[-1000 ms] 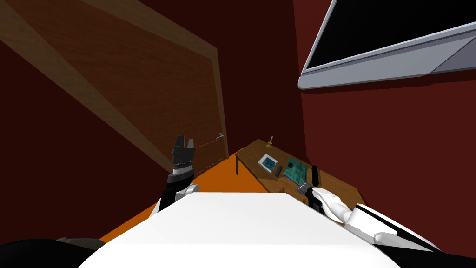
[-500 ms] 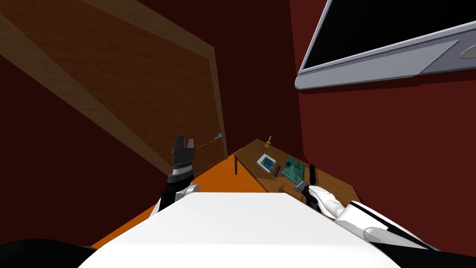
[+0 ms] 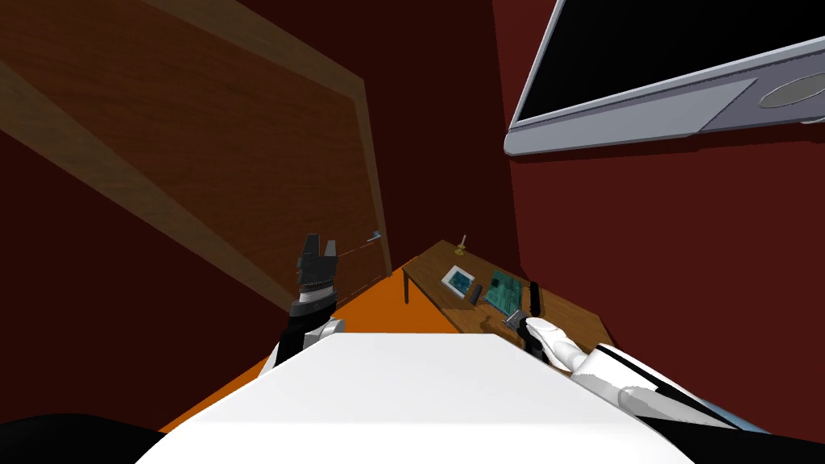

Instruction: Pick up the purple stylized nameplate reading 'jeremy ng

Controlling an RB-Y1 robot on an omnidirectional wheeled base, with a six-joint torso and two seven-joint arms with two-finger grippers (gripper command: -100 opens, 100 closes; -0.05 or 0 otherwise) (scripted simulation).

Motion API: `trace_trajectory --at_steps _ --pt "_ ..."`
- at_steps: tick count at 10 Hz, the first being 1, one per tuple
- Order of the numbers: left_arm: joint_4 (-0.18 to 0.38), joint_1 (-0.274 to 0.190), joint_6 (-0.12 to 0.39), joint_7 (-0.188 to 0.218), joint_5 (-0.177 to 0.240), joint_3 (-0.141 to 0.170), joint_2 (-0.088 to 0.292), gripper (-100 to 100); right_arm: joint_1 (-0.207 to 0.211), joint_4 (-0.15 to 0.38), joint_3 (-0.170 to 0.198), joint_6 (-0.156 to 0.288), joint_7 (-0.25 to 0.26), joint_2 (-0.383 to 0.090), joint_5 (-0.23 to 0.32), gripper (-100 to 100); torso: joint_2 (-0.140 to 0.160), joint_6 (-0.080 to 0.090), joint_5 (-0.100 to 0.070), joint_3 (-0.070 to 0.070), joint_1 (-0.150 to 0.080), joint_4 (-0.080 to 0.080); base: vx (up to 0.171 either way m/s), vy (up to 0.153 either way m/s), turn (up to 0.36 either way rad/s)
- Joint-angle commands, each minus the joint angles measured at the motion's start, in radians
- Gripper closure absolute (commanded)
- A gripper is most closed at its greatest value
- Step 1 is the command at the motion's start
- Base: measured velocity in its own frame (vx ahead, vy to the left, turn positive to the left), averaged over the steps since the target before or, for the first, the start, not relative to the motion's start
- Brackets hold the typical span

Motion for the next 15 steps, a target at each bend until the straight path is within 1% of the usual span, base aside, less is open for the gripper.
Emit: trace_trajectory --at_steps 1,2,3,5,6,7,8,9,10,14,15 --pt "0.000 0.000 0.000 0.000 0.000 0.000 0.000 0 -0.019 0.049 -0.050 -0.021 0.050 0.029 0.009 -100 0.000 0.000 0.000 0.000 0.000 0.000 0.008 -0.023 -0.026" --pt "0.000 0.000 0.000 0.000 0.000 0.000 0.000 0 -0.019 0.049 -0.039 -0.021 0.021 0.029 0.009 -100 0.000 0.000 0.000 0.000 0.000 0.000 0.004 -0.008 0.000" --pt "0.000 0.000 0.000 0.000 0.000 0.000 0.000 0 -0.019 0.049 -0.087 -0.021 0.064 0.029 0.009 -100 0.000 0.000 -0.001 0.000 0.001 0.000 0.000 0.000 0.000" --pt "0.000 0.000 0.000 0.000 0.000 0.000 0.000 0 -0.039 0.063 -0.120 -0.020 0.057 0.055 0.076 -100 0.000 0.000 -0.001 0.000 0.000 -0.001 0.008 -0.022 -0.078" --pt "0.000 0.000 0.000 0.000 0.000 0.000 0.000 0 -0.039 0.063 -0.120 -0.020 0.073 0.055 0.083 -100 -0.001 0.000 -0.001 -0.001 -0.001 -0.001 0.013 -0.023 -0.017" --pt "0.000 0.000 0.000 0.000 0.000 0.000 0.000 0 -0.039 0.063 -0.120 -0.020 0.057 0.055 0.083 -100 -0.001 0.000 -0.001 -0.001 -0.001 -0.001 0.009 -0.008 0.011" --pt "0.000 0.000 0.000 0.000 0.000 0.000 0.000 0 -0.039 0.063 -0.120 -0.020 0.057 0.055 0.083 -100 -0.001 0.000 -0.001 -0.001 0.000 -0.001 0.000 0.000 0.000" --pt "0.000 0.000 0.000 0.000 0.000 0.000 0.000 0 -0.040 0.067 -0.128 -0.023 0.071 0.057 0.080 -100 0.000 0.000 -0.001 -0.001 0.000 -0.001 0.000 0.000 0.000" --pt "0.000 0.000 0.000 0.000 0.000 0.000 0.000 0 -0.040 0.066 -0.126 -0.022 0.067 0.057 0.080 100 0.000 0.000 -0.001 0.000 0.001 -0.001 0.000 0.000 0.000" --pt "0.000 0.000 0.000 0.000 0.000 0.000 0.000 0 -0.040 0.067 -0.127 -0.021 0.065 0.058 0.079 100 -0.001 -0.001 -0.001 -0.001 -0.001 -0.001 -0.001 0.002 0.000" --pt "0.000 0.000 0.000 0.000 0.000 0.000 0.000 0 -0.040 0.067 -0.128 -0.021 0.064 0.058 0.079 0 -0.001 -0.002 -0.001 -0.001 -0.001 -0.001 0.000 0.000 0.000"
